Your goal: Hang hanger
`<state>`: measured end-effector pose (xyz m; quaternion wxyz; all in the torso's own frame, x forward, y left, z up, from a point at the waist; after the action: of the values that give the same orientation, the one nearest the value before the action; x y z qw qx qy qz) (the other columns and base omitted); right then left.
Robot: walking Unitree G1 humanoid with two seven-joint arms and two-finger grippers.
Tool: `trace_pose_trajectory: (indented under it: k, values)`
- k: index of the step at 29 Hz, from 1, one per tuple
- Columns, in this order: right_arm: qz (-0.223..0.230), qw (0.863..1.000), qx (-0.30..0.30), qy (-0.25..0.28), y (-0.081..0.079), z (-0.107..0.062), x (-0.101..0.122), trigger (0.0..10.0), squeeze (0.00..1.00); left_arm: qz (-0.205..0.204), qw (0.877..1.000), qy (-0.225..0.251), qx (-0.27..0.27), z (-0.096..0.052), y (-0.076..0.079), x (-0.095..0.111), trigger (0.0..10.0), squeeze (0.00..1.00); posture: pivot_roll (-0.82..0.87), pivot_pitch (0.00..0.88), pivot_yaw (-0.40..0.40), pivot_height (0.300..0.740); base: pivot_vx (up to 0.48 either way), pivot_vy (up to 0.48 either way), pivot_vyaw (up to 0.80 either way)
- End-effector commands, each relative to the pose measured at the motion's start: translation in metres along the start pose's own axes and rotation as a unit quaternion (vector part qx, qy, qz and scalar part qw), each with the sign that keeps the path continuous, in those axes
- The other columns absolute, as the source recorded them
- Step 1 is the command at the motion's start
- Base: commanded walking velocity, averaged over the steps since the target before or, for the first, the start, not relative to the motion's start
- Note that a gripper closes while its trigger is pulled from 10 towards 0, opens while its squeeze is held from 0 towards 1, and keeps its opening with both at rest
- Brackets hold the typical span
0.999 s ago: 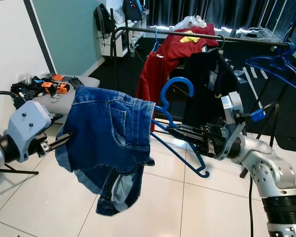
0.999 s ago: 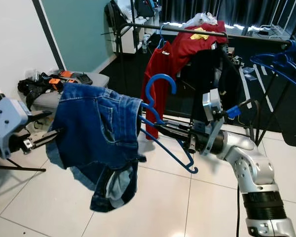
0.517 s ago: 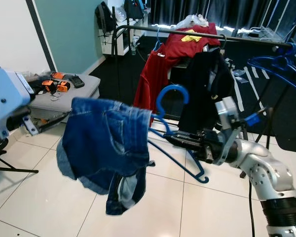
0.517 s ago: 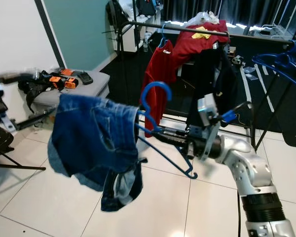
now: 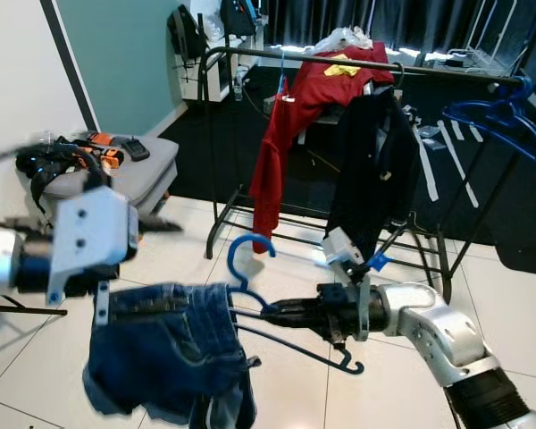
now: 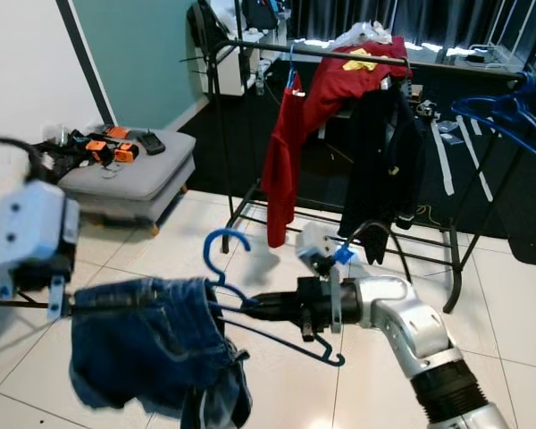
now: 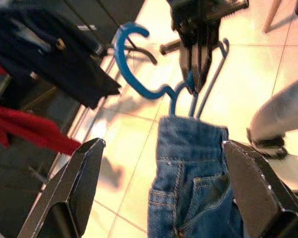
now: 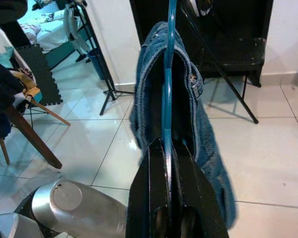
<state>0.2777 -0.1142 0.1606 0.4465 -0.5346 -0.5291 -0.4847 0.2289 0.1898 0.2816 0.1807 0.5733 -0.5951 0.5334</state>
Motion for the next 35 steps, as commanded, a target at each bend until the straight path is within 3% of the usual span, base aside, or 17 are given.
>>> trace_pose_trajectory:
  k: [1, 7, 9, 11, 14, 22, 23, 27, 28, 35]
  values:
    - [-0.032, 0.999, 0.016, 0.018, -0.002, 0.006, 0.012, 10.0, 0.00, -0.019, 0.999, -0.027, -0.026, 0.005, 0.005, -0.009, 10.0, 0.00, 0.01, 0.000, 0.017, 0.740, 0.000, 0.000, 0.00]
    - [-0.036, 0.999, 0.021, 0.020, -0.003, 0.008, 0.014, 10.0, 0.00, -0.036, 0.998, -0.038, -0.031, 0.009, 0.005, -0.015, 10.0, 0.00, 0.01, 0.000, 0.019, 0.740, 0.000, 0.000, 0.00]
    - [-0.046, 0.998, 0.023, 0.022, -0.003, 0.010, 0.017, 10.0, 0.00, -0.088, 0.995, -0.044, -0.034, 0.018, 0.008, -0.029, 10.0, 0.00, 0.01, 0.000, 0.023, 0.740, 0.000, 0.000, 0.00]
    - [-0.046, 0.998, 0.023, 0.022, -0.003, 0.010, 0.017, 10.0, 0.00, -0.088, 0.995, -0.044, -0.034, 0.018, 0.008, -0.029, 10.0, 0.00, 0.01, 0.000, 0.023, 0.740, 0.000, 0.000, 0.00]
    - [-0.057, 0.998, 0.021, 0.025, -0.002, 0.010, 0.021, 10.0, 0.00, -0.131, 0.990, -0.045, -0.031, 0.025, 0.013, -0.042, 10.0, 0.00, 0.01, 0.000, 0.022, 0.740, 0.000, 0.000, 0.00]
    - [-0.069, 0.997, 0.028, 0.030, -0.004, 0.010, 0.028, 10.0, 0.00, -0.173, 0.983, -0.065, -0.008, 0.028, 0.015, -0.065, 10.0, 0.00, 0.00, 0.000, 0.020, 0.740, 0.000, 0.000, 0.00]
    - [-0.072, 0.997, 0.027, 0.031, -0.004, 0.009, 0.030, 10.0, 0.00, -0.182, 0.981, -0.070, -0.007, 0.027, 0.016, -0.070, 1.8, 0.00, 0.00, 0.000, 0.020, 0.740, 0.000, 0.000, 0.00]
    - [-0.074, 0.996, 0.027, 0.033, -0.004, 0.009, 0.031, 10.0, 0.00, -0.188, 0.979, -0.074, -0.008, 0.027, 0.017, -0.072, 1.8, 0.00, 0.00, 0.000, 0.021, 0.740, 0.000, 0.000, 0.00]
    - [-0.076, 0.996, 0.026, 0.035, -0.003, 0.008, 0.033, 10.0, 0.00, -0.192, 0.978, -0.078, -0.012, 0.026, 0.018, -0.074, 0.0, 0.00, 0.00, 0.000, 0.024, 0.740, 0.000, 0.000, 0.00]
    - [-0.083, 0.996, 0.019, 0.039, -0.002, 0.005, 0.037, 10.0, 0.00, -0.203, 0.977, -0.072, -0.009, 0.028, 0.018, -0.074, 0.0, 0.00, 0.00, 0.000, 0.020, 0.740, 0.000, 0.000, 0.00]
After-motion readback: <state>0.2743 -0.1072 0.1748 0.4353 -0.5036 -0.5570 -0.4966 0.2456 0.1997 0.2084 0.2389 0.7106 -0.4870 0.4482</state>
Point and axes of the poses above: a point about 5 cm out from each wrist's last joint towards the gripper, its own z axis pointing out of the wrist towards the gripper, its own x axis along the axis of the wrist's last joint, y = z × x, the point moved 1 cm from there along z, pointing out of the wrist towards the gripper, and after that the axes turned 10 degrees about -z, right-handed, at the moved point
